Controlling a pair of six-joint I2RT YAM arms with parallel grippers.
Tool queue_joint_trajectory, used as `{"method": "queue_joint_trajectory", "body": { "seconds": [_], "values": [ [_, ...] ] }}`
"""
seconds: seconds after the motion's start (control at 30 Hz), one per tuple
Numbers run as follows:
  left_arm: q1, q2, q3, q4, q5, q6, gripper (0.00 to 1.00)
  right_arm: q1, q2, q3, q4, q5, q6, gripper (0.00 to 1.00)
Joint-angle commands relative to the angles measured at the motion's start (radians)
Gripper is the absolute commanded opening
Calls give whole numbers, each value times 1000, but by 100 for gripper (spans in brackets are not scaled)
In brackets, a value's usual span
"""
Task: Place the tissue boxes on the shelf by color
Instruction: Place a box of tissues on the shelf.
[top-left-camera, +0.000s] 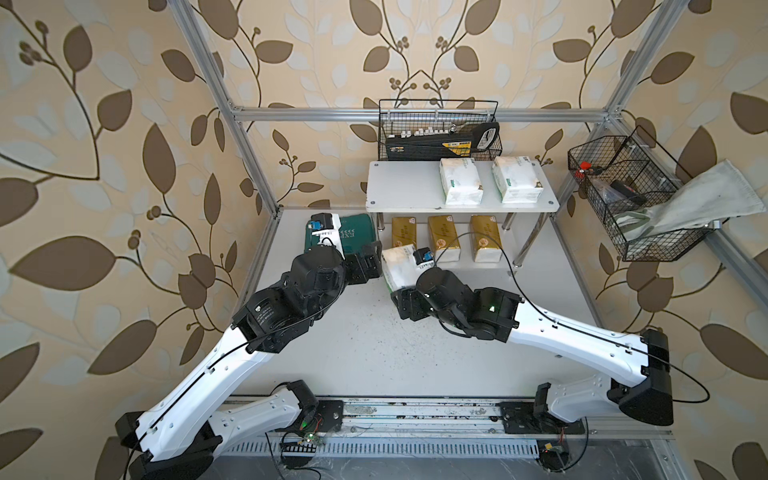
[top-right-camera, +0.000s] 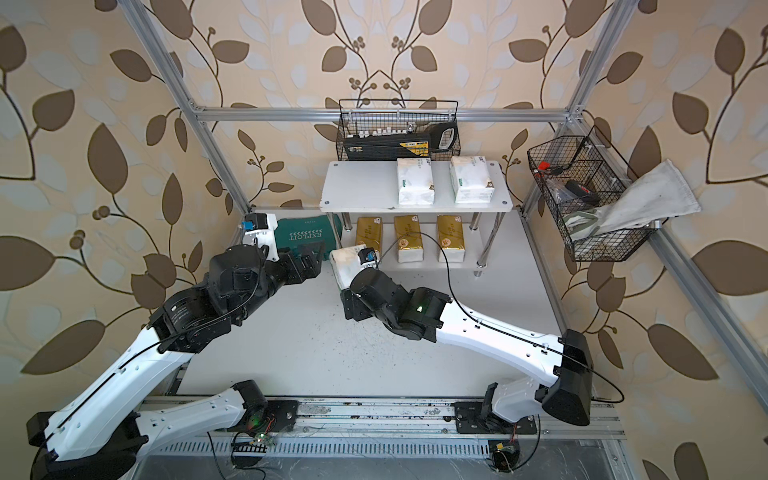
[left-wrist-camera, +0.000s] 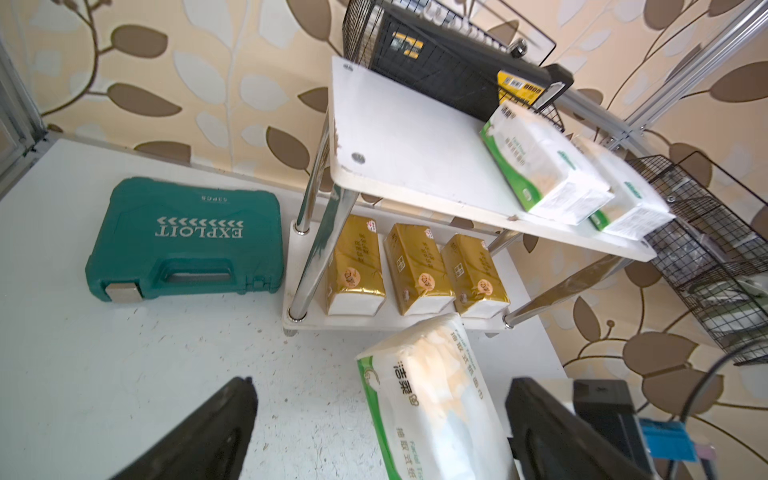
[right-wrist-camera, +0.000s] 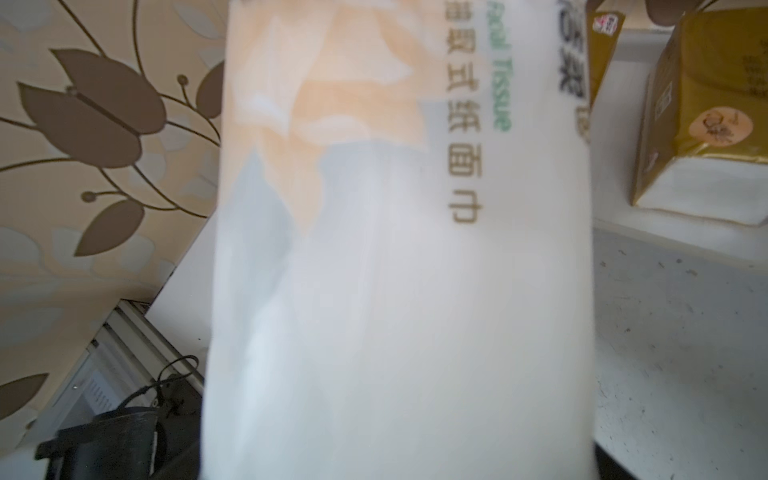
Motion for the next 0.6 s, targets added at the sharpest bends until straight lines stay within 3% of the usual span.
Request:
{"method": "queue_joint_trajectory", "body": {
  "seconds": [0.0,0.33,0.57],
  "values": [
    [12,34,100,-2,-39,85,99,4,12,116,-52,42,-44,81],
    [25,107,303,-38,-106,176,99,-54,169,466,-128,119,-107,81],
    [43,129,308,-33,-113,174,99,-132,316,686,-176,162,-146,81]
  ]
}}
